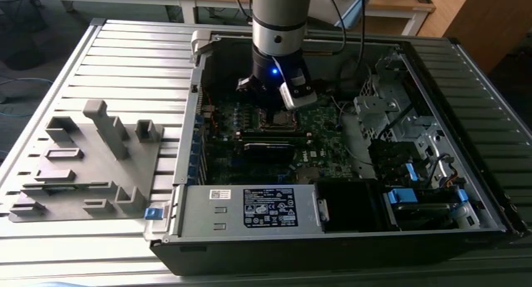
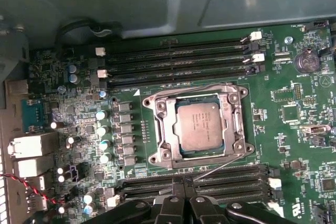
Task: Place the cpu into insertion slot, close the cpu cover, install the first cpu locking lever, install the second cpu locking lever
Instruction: 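Install the second cpu locking lever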
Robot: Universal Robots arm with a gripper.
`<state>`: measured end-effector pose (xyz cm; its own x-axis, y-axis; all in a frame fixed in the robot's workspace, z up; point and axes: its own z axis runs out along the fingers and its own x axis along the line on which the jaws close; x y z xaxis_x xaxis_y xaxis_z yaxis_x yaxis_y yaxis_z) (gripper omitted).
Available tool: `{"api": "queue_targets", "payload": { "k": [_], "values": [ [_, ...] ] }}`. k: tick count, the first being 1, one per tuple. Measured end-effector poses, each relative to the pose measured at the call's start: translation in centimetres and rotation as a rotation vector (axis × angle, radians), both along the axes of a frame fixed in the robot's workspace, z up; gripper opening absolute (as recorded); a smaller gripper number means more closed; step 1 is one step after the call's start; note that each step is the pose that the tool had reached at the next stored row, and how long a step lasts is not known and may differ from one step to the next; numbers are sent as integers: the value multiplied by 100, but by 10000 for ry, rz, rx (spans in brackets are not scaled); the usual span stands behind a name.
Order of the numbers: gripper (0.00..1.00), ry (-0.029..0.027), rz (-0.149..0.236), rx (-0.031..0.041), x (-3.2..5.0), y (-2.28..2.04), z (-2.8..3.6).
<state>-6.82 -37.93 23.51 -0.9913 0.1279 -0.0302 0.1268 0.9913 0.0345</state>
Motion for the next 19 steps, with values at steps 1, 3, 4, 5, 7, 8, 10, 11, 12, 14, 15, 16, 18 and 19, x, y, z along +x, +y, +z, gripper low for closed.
{"api": "queue_targets", "payload": {
  "k": [1, 3, 4, 5, 7, 8, 10, 11, 12, 14, 15, 16, 18, 19],
  "values": [
    [11, -1, -1, 2, -5, 0, -1],
    [11, -1, -1, 2, -9, 0, -2],
    [11, 0, -1, 1, -9, 0, -3],
    [11, -2, -1, 3, -9, 0, -6],
    [11, -1, -1, 2, -9, 0, -13],
    [11, -1, -1, 3, -9, 0, -16],
    [11, -1, -1, 2, -9, 0, -25],
    [11, -1, -1, 2, -9, 0, -31],
    [11, -1, -1, 2, -10, 0, -36],
    [11, -1, -3, 0, -16, 0, -43],
    [11, 0, -2, 0, -21, 0, -46],
    [11, -1, -1, 1, -25, 0, -49],
    [11, -2, -1, 1, -33, 0, -52],
    [11, -2, -1, 1, -34, 0, -53]
  ]
}}
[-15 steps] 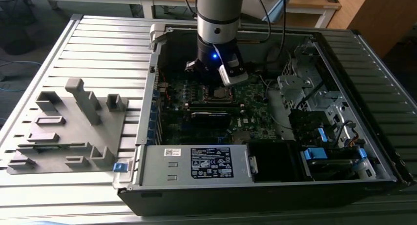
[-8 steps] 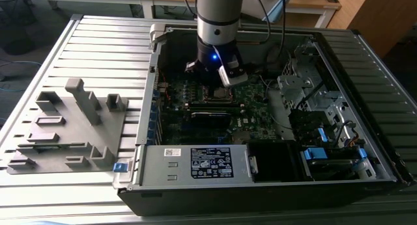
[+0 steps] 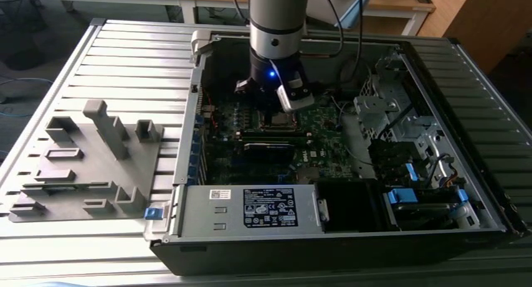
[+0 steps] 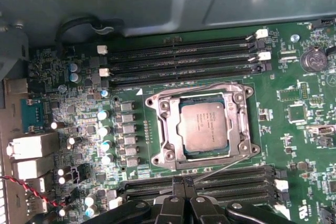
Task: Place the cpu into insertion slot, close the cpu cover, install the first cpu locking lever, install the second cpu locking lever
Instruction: 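Install the second cpu locking lever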
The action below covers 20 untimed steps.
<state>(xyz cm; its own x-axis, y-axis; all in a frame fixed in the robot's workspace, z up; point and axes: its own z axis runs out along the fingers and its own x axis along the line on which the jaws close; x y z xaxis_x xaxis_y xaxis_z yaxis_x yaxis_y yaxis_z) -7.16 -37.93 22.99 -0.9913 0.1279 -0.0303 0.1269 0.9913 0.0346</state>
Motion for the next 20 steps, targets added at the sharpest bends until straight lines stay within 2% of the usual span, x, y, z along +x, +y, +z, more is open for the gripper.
{"api": "queue_targets", "payload": {
  "k": [2, 12, 20],
  "values": [
    [11, -1, 0, 1, -2, 0, -26],
    [11, -3, -1, 4, -4, 1, -40],
    [11, 0, -5, 1, -53, 1, -69]
  ]
}}
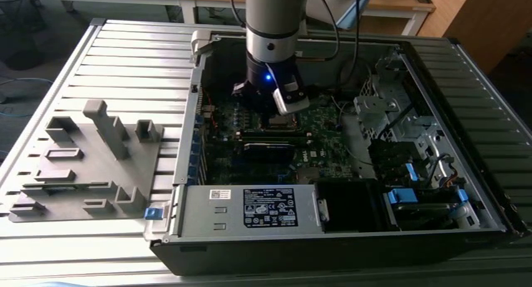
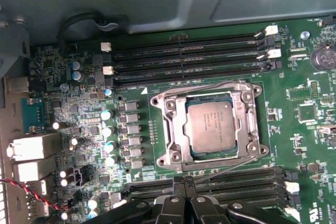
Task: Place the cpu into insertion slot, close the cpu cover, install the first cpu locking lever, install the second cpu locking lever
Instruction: 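Install the second cpu locking lever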
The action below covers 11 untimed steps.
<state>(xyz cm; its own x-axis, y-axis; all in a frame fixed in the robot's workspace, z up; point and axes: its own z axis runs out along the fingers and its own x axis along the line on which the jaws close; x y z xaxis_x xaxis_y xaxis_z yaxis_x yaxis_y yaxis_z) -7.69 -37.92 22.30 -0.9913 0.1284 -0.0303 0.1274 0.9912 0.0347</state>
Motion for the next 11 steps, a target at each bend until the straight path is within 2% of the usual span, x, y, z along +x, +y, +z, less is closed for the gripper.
{"api": "queue_targets", "payload": {
  "k": [7, 11],
  "values": [
    [11, -1, 0, 6, -16, 6, -7],
    [11, 0, -19, 6, -27, 6, -35]
  ]
}}
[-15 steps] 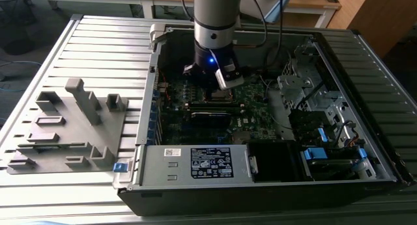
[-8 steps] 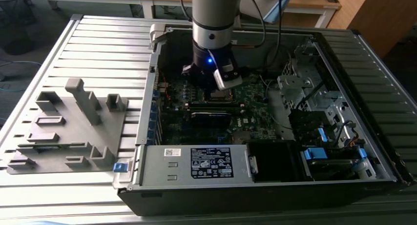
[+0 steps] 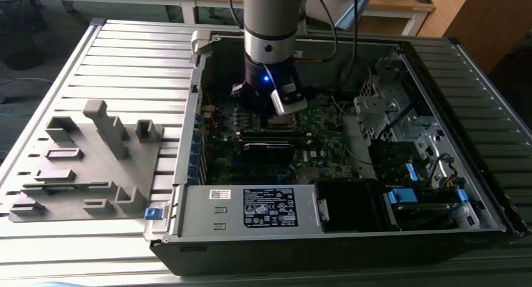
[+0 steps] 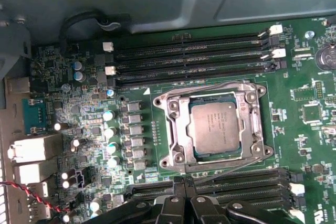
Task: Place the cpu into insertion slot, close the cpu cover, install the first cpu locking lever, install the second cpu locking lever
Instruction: 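Install the second cpu locking lever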
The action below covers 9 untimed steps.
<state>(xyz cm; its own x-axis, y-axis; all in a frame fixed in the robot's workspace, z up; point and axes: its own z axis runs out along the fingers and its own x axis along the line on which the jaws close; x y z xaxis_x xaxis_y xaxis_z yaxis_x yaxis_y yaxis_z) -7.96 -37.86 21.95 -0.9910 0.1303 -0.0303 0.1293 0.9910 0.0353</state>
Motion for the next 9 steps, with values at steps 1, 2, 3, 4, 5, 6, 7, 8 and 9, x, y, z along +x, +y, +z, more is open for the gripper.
{"api": "queue_targets", "payload": {
  "k": [1, 2, 3, 4, 5, 6, 7, 8, 9],
  "values": [
    [11, 0, -7, 0, -3, 0, -10],
    [11, 1, -14, 0, -5, 0, -21],
    [11, 1, -21, 0, -6, 0, -30],
    [11, 1, -26, 0, -7, 0, -40],
    [11, 0, -33, 0, -7, 0, -50],
    [11, 0, -38, 0, -8, 0, -60],
    [11, 0, -43, 0, -8, 0, -69],
    [11, 0, -45, 1, -8, 0, -75],
    [11, 1, -46, -1, -8, -1, -77]
  ]
}}
